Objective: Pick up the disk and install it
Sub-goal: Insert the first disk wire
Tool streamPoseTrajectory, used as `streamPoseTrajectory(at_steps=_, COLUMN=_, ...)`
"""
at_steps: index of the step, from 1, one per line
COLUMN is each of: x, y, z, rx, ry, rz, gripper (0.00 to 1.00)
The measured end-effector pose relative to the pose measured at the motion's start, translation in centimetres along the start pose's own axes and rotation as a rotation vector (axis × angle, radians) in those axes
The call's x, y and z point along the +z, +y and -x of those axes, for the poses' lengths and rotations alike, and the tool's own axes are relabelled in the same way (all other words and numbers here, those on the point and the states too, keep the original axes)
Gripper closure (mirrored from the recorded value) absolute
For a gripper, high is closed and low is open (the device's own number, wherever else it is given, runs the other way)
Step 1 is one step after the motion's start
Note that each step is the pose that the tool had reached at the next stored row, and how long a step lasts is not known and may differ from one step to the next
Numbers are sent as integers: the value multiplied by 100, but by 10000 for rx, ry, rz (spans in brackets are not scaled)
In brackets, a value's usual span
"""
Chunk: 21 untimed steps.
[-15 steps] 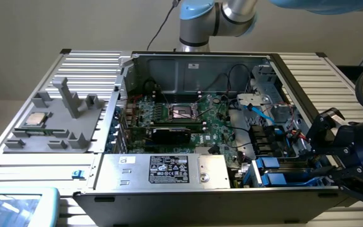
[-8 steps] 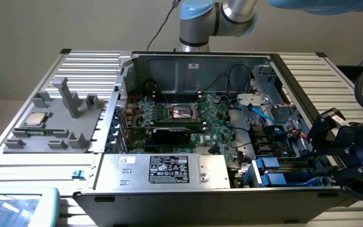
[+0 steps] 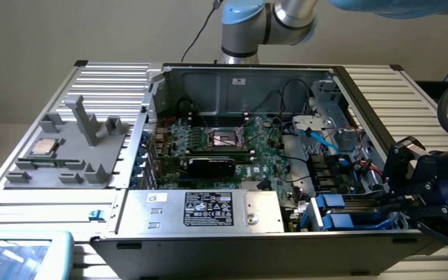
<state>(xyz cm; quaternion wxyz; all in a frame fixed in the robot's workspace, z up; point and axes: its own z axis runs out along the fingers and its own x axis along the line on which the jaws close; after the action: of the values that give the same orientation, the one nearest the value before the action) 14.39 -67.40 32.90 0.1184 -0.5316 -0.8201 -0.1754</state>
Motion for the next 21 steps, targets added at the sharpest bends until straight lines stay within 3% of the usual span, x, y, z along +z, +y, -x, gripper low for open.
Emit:
streamPoseTrajectory(at_steps=8, x=4, y=-1, z=2, rx=-63, ry=14, rz=-26, gripper=77)
streamPoseTrajectory(at_steps=10, x=6, y=-1, z=3, rx=-156, ry=30, rz=-64, gripper=77)
streamPoseTrajectory(at_steps=18, x=14, y=17, z=14, rx=-798, ry=135, rz=-311, gripper=77)
streamPoseTrajectory(at_steps=21, x=14, y=22, z=18, rx=-990, ry=147, rz=-347, gripper=77)
